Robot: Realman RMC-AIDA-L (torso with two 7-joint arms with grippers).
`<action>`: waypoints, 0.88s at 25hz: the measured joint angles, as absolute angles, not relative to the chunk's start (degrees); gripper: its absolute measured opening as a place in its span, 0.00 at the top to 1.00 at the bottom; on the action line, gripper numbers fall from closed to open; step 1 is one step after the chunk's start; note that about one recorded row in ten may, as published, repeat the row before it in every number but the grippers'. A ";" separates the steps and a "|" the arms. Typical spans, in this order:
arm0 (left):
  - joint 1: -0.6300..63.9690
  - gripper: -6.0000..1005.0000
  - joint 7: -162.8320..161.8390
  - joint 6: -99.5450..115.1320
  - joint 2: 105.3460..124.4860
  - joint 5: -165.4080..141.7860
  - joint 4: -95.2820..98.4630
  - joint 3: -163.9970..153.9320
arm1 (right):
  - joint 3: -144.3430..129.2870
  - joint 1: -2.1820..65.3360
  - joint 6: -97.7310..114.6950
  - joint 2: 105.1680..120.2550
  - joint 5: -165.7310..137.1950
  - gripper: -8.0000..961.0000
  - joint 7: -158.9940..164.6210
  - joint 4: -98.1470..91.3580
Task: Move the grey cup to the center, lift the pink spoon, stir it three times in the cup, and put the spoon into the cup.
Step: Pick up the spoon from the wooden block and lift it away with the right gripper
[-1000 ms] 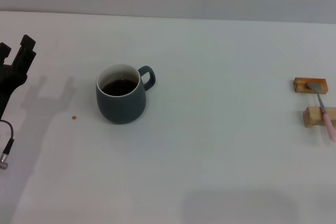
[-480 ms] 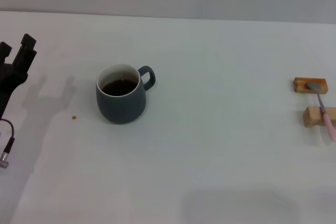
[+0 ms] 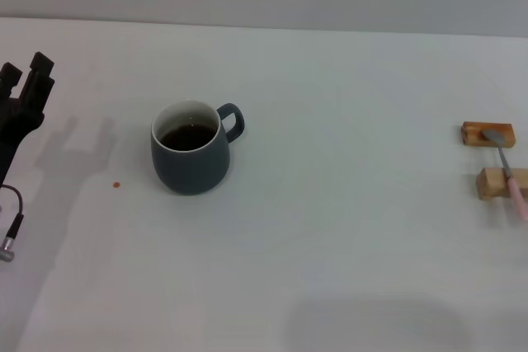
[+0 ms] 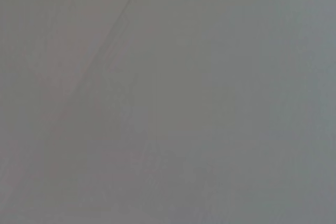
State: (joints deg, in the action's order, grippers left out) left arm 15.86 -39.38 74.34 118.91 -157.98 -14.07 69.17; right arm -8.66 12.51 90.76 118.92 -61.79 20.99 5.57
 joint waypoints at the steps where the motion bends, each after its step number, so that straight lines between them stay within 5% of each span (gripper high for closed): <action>1: 15.91 0.38 -39.38 74.34 118.91 -157.98 -14.07 69.17 | -9.17 12.28 91.07 118.92 -61.79 0.30 20.99 5.69; 22: 18.08 0.38 -39.31 71.89 118.91 -158.21 -14.01 69.17 | -20.51 8.67 91.00 119.08 -61.90 0.30 20.86 9.09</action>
State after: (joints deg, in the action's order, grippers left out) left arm 18.08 -39.31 71.89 118.91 -158.21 -14.01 69.17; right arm -20.51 8.68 91.00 119.08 -61.90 20.86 9.09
